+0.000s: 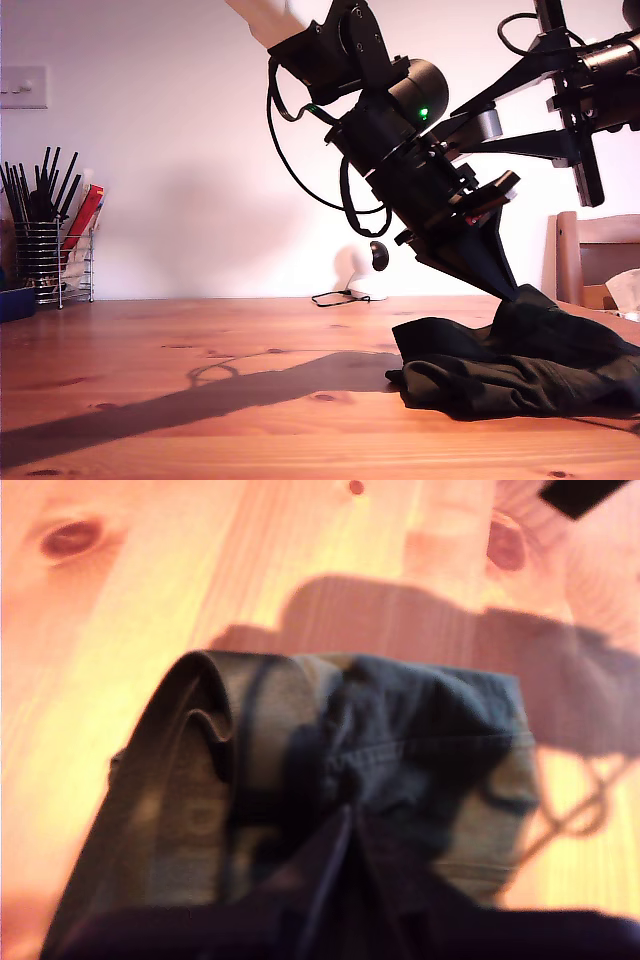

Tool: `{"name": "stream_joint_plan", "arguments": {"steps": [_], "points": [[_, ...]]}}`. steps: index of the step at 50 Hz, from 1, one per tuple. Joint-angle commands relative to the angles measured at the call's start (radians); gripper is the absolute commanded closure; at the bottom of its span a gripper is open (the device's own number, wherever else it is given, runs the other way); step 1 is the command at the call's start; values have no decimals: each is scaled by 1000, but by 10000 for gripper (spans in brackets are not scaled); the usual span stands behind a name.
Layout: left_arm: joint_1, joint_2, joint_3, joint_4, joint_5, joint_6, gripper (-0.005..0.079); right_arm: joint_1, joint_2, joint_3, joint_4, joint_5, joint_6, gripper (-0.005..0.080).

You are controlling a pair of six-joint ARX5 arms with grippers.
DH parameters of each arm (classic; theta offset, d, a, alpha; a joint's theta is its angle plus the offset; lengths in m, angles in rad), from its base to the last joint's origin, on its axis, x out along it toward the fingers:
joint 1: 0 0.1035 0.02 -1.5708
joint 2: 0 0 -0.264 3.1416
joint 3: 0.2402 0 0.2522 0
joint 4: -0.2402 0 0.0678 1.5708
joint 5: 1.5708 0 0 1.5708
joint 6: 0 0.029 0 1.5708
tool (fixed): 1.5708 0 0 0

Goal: Fold the underwear in front of you. After folding it, place it to the right side.

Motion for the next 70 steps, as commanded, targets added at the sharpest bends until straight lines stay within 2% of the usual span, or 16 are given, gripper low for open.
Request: {"name": "stream_joint_plan", "arguments": {"steps": [1, 7, 19, 27, 30, 33, 34, 38, 44, 54, 61, 70], "points": [[80, -4, -7, -4, 6, -30, 762, 18, -66, 19, 12, -62, -42, 304], [79, -9, -7, -9, 4, -21, 762, 18, -66, 22, 13, -53, -42, 277], [92, -11, -7, -20, -15, -5, 762, 18, -66, 26, 13, -48, -53, 277], [133, -25, -7, -24, -47, -5, 762, 18, -66, 26, -49, -47, -172, 282], [156, -38, -7, -32, -50, -5, 762, 18, -66, 26, -93, -38, -233, 328], [181, -56, -7, -43, -55, -6, 762, 18, -66, 26, -136, -21, -287, 437], [189, -63, -7, -50, -58, -6, 762, 18, -66, 26, -150, 12, -307, 485], [226, -92, -7, -80, -64, -17, 762, 18, -66, 26, -196, 102, -346, 768], [272, -135, -7, -116, -63, -35, 762, 28, -66, 26, -271, 245, -424, 765], [317, -175, -7, -180, -63, -34, 762, 98, -61, 26, -375, 480, -585, 765], [329, -178, -7, -234, -63, -32, 762, 165, -22, 26, -392, 576, -604, 765], [332, -178, -7, -258, -63, -31, 762, 208, 77, 26, -399, 620, -623, 765]]}}
